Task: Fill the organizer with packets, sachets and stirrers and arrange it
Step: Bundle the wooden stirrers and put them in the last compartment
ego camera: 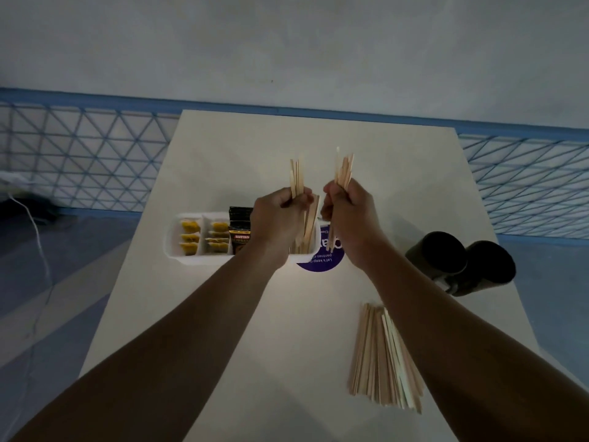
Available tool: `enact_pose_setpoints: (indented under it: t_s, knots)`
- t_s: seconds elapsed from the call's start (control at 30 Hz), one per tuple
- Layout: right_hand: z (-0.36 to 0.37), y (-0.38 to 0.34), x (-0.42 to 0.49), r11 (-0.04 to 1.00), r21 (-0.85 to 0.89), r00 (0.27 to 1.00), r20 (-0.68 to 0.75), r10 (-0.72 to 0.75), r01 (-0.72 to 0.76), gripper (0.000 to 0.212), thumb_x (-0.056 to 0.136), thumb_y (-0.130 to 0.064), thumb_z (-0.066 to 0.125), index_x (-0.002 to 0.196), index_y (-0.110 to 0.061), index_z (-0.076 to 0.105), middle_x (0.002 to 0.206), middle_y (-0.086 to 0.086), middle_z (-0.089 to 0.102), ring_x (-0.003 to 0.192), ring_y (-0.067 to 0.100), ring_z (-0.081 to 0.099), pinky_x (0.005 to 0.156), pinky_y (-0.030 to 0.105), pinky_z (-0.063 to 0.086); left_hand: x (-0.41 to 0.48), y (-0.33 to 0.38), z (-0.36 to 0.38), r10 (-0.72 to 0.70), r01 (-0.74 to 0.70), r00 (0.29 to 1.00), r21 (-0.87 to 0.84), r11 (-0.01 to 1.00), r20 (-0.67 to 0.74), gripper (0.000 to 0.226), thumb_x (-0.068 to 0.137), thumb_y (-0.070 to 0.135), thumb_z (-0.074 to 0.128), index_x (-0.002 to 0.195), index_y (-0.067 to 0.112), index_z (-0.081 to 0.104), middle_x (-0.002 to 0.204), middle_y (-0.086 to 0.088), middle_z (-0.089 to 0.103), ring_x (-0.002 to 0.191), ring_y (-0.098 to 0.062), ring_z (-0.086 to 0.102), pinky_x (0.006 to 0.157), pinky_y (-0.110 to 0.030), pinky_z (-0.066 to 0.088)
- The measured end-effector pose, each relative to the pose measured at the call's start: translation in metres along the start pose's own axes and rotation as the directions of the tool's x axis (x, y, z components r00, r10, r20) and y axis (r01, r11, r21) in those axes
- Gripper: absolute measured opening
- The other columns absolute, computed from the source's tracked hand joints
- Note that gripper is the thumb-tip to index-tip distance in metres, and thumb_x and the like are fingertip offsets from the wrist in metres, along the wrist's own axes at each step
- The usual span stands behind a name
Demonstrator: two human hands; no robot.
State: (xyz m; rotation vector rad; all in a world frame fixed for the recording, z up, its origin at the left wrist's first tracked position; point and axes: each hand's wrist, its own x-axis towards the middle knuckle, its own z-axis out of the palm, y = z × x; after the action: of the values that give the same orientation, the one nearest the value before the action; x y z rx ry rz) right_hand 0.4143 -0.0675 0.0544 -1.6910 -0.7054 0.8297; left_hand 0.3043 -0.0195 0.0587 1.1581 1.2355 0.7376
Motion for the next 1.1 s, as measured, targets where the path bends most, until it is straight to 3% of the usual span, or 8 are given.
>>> enact_pose_setpoints:
  t_s: [0.17,0.33,0.43,0.53,0.63,0.77,0.93,1.1]
  knots:
    - [0.022,0.002,0.009,0.995,0.098,1.000,-0.026,-0.011,0.014,0.020,0.105,-0.013,0.044,0.099,-0.009,0.063,0.077,0.002,0.065,0.068,0.006,0.066,0.065,0.017,0.053,0.006,-0.006,-0.004,0.018,-0.017,0.999,0.031,0.999,-0.045,0.016,0.092,0.019,0.065,0.101,0.022,0.077,0.091,0.005,0.076,0.090,-0.014,0.071,0.088,-0.042,0.058]
    - [0.034,0.024,0.010,0.997,0.060,0.998,-0.039,0.044,-0.042,0.020,0.103,-0.011,0.046,0.099,-0.007,0.066,0.087,0.006,0.072,0.078,0.014,0.069,0.074,0.029,0.057,0.002,-0.017,-0.006,0.051,-0.038,0.995,0.151,0.988,-0.083,0.017,0.092,0.027,0.066,0.104,0.023,0.076,0.088,0.008,0.075,0.085,-0.013,0.070,0.082,-0.043,0.059]
    - [0.034,0.036,0.006,0.996,0.032,0.996,-0.003,0.086,-0.086,0.022,0.100,-0.008,0.046,0.102,-0.011,0.068,0.095,0.010,0.074,0.090,0.025,0.072,0.085,0.045,0.060,0.001,-0.025,-0.007,0.070,-0.054,0.995,0.200,0.978,-0.069,0.016,0.092,0.023,0.065,0.104,0.021,0.075,0.088,0.005,0.074,0.083,-0.012,0.070,0.079,-0.041,0.060]
    - [0.034,0.038,0.001,0.994,-0.066,0.996,0.037,0.085,-0.083,0.025,0.095,-0.012,0.047,0.104,-0.021,0.069,0.093,0.002,0.074,0.090,0.023,0.071,0.085,0.049,0.059,0.001,-0.028,-0.005,0.115,-0.093,0.992,0.292,0.952,-0.060,0.017,0.093,0.018,0.064,0.105,0.017,0.075,0.087,0.004,0.073,0.078,-0.007,0.068,0.068,-0.023,0.058]
    - [0.032,0.036,-0.001,0.983,-0.178,0.995,0.073,0.065,-0.052,0.023,0.093,-0.018,0.049,0.105,-0.020,0.067,0.090,-0.002,0.072,0.087,0.019,0.069,0.080,0.042,0.058,0.002,-0.026,-0.003,0.170,-0.136,0.984,0.371,0.919,-0.061,0.016,0.093,0.017,0.062,0.103,0.016,0.074,0.086,0.003,0.073,0.073,-0.004,0.064,0.057,-0.008,0.045]
    - [0.023,0.030,-0.002,0.947,-0.318,0.997,0.080,-0.024,0.048,0.027,0.094,-0.011,0.049,0.113,-0.018,0.066,0.100,-0.003,0.071,0.091,0.016,0.065,0.079,0.030,0.051,0.000,-0.020,-0.004,0.213,-0.170,0.975,0.402,0.900,-0.064,0.024,0.093,0.017,0.061,0.115,0.016,0.071,0.099,0.002,0.074,0.082,-0.003,0.062,0.062,-0.001,0.038]
    - [0.013,0.030,0.002,0.887,-0.439,0.989,0.057,-0.133,0.145,0.041,0.090,-0.001,0.050,0.127,-0.015,0.061,0.115,0.000,0.068,0.102,0.014,0.063,0.077,0.014,0.043,0.000,-0.009,-0.004,0.253,-0.202,0.965,0.423,0.883,-0.068,0.025,0.091,0.017,0.064,0.114,0.008,0.069,0.099,-0.001,0.073,0.084,-0.007,0.062,0.066,-0.004,0.038]
    - [0.013,0.035,0.012,0.824,-0.525,0.975,0.069,-0.212,0.216,0.058,0.094,-0.011,0.063,0.146,-0.025,0.040,0.130,0.007,0.057,0.103,0.018,0.062,0.079,0.024,0.048,0.008,-0.002,-0.005,0.301,-0.220,0.949,0.495,0.841,-0.089,0.026,0.090,0.015,0.065,0.115,0.006,0.066,0.105,-0.004,0.071,0.087,-0.007,0.059,0.070,-0.010,0.045]
